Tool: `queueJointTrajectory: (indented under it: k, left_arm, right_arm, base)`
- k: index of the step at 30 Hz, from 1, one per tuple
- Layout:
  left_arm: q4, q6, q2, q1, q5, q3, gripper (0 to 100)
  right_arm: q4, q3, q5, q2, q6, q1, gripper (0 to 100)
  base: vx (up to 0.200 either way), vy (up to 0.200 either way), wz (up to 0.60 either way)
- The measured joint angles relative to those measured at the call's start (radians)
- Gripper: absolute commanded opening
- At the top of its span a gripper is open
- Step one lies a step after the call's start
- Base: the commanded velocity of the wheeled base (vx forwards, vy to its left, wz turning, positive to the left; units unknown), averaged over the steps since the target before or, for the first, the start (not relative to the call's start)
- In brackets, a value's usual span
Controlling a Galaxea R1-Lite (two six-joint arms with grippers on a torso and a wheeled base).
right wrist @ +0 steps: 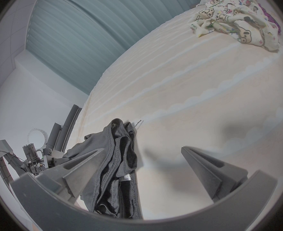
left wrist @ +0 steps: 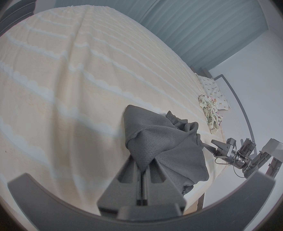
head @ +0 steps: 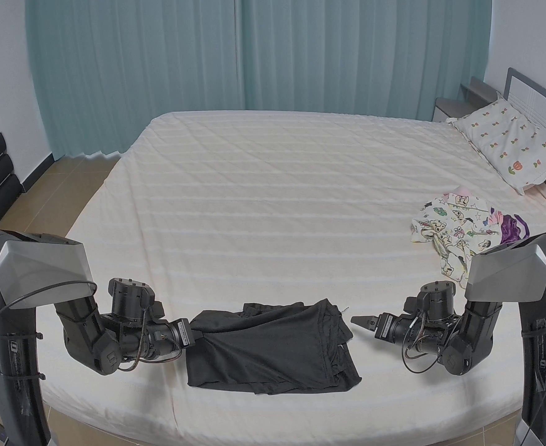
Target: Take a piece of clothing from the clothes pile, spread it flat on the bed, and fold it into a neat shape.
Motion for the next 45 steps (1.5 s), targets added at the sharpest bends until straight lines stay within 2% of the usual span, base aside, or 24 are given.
queueJointTrajectory:
  k: [7, 8, 20, 29, 38, 45]
  left_arm:
    - [0.000, 0.001, 0.003, 0.005, 0.000, -0.001, 0]
    - [0.000, 0.001, 0.003, 0.005, 0.000, 0.000, 100]
    - [0.000, -0.005, -0.003, 0.006, -0.025, 0.002, 100]
    - [0.035, -0.009, -0.056, 0.074, -0.017, 0.015, 100]
    - [0.007, -0.009, -0.067, 0.170, -0.025, 0.090, 100]
    - [-0.012, -0.009, -0.060, 0.192, -0.027, 0.114, 100]
  right_arm:
    - [-0.001, 0.000, -0.001, 0.000, 0.000, 0.001, 100]
    - [-0.001, 0.000, -0.001, 0.000, 0.000, 0.001, 100]
    - [-0.002, -0.024, -0.004, -0.005, 0.023, 0.028, 100]
    - [0.045, -0.139, -0.018, -0.019, 0.050, 0.099, 100]
    - [0.237, -0.322, -0.019, 0.008, 0.048, 0.141, 100]
    - [0.338, -0.447, -0.015, 0.063, 0.046, 0.153, 100]
  base:
    - [0.000, 0.029, 0.00]
    - [0.000, 0.000, 0.00]
    - [0.000, 0.000, 0.00]
    - [0.000, 0.000, 0.00]
    - [0.000, 0.000, 0.00]
    - [0.000, 0.000, 0.00]
